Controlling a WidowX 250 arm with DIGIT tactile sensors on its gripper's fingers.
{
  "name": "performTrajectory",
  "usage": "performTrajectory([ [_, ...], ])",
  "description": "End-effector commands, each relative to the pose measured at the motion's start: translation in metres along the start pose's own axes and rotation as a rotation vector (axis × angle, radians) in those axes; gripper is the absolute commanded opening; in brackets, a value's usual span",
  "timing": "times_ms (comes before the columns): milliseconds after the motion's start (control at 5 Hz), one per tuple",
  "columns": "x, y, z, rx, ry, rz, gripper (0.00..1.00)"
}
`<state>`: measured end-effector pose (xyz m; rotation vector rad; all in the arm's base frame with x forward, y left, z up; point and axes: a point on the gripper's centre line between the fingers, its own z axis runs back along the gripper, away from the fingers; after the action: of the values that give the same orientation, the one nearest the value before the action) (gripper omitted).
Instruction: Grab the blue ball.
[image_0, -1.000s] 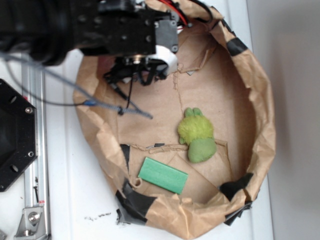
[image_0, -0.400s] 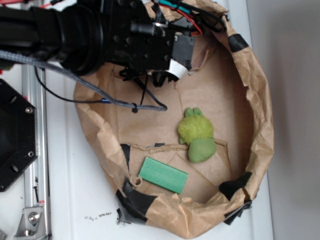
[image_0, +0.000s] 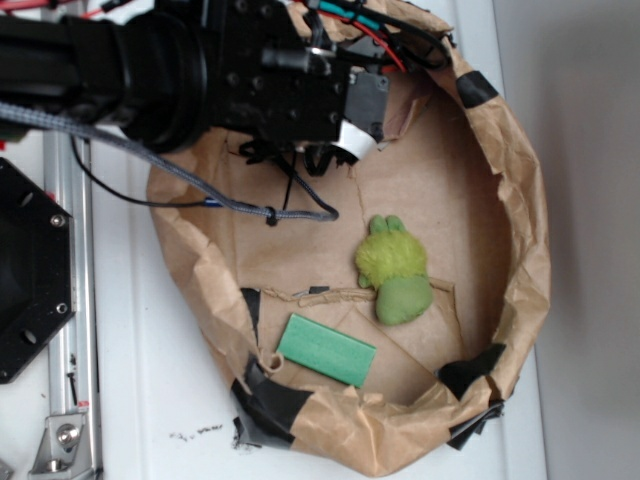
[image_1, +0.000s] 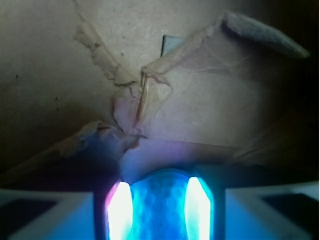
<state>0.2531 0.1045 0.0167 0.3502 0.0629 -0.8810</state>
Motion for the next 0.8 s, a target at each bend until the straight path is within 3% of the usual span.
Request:
performTrajectory([
  [0, 0.006, 0.0, 0.047, 0.028, -0.02, 0.093, 0.0],
  [200, 0.035, 0.001, 0.108, -0.106, -0.098, 0.22, 0.0],
  [400, 0.06, -0.003, 0.16, -0.044, 0.022, 0.262, 0.0],
  [600, 0.051, 0.005, 0.191, -0.072, -0.002, 0.515, 0.0],
])
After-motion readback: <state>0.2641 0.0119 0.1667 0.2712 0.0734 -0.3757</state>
